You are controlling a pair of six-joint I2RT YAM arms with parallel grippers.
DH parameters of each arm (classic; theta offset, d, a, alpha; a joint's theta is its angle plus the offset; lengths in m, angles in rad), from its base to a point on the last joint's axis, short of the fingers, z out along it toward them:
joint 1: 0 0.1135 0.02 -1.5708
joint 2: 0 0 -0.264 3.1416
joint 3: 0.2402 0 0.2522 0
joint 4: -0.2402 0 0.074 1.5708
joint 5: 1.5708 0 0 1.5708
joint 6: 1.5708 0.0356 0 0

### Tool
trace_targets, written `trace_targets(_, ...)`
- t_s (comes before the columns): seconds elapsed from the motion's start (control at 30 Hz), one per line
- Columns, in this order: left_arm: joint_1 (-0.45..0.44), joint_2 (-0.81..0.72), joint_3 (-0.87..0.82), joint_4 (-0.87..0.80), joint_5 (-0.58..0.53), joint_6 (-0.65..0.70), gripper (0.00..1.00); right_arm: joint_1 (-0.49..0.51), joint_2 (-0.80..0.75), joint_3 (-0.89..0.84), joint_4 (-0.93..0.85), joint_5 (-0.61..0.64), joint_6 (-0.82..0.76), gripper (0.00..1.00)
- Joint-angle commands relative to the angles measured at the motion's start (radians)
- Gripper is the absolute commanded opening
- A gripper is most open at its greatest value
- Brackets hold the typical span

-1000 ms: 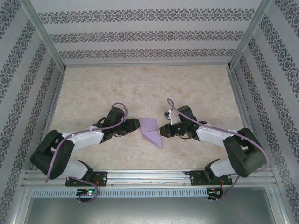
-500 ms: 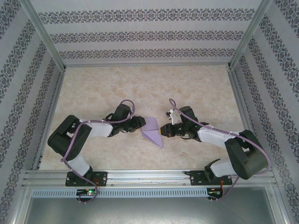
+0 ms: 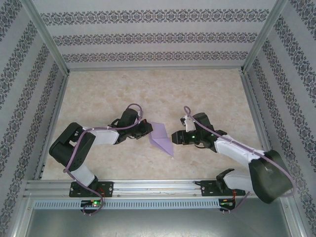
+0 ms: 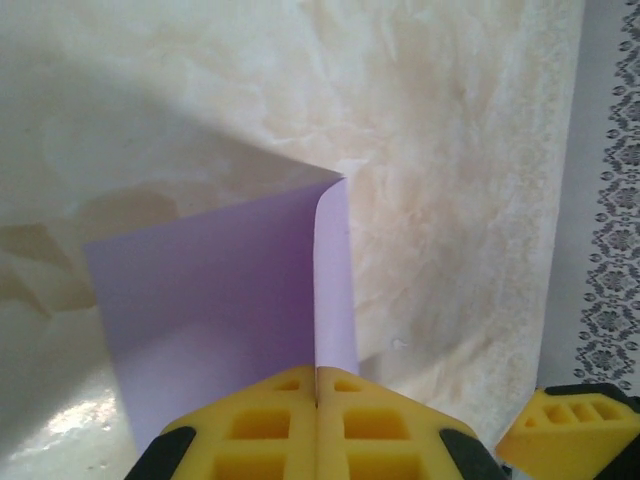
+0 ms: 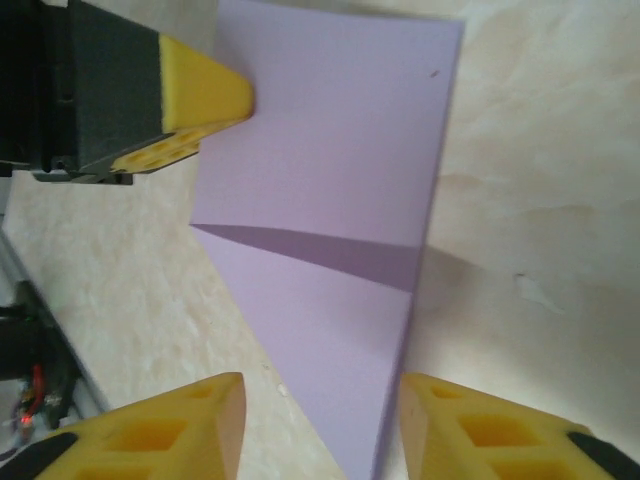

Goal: Fold a paper plane with a square sheet of paper (fold left side to right side)
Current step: Perform the fourth fold on the wing at the bottom-center of the table.

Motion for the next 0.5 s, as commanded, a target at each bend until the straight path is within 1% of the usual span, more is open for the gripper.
trace_targets(0.0,-0.013,-0.038,0.034,-0.047,-0.012,-0.016,0.02,0.046,-0.091,0.054,-0.191,0.197,-0.034,0.46)
trace_targets(0.1,-0.015,-0.04,0.046,-0.072,-0.01,-0.026,0.02,0.146,-0.14,0.071,-0.261,0.341,-0.031,0.47)
trace_targets(0.2,-0.02,-0.038,0.06,-0.093,-0.004,-0.034,0.02,0.286,-0.133,0.091,-0.305,0.499,-0.013,0.49)
trace_targets(0.27,-0.024,-0.039,0.069,-0.109,-0.004,-0.035,0.03,0.389,-0.102,0.114,-0.325,0.607,0.0,0.52)
trace_targets(0.37,-0.029,-0.041,0.078,-0.122,-0.007,-0.036,0.03,0.509,-0.034,0.143,-0.324,0.724,0.023,0.56)
trace_targets(0.47,-0.033,-0.039,0.088,-0.142,-0.008,-0.032,0.03,0.571,0.048,0.174,-0.311,0.779,0.036,0.59)
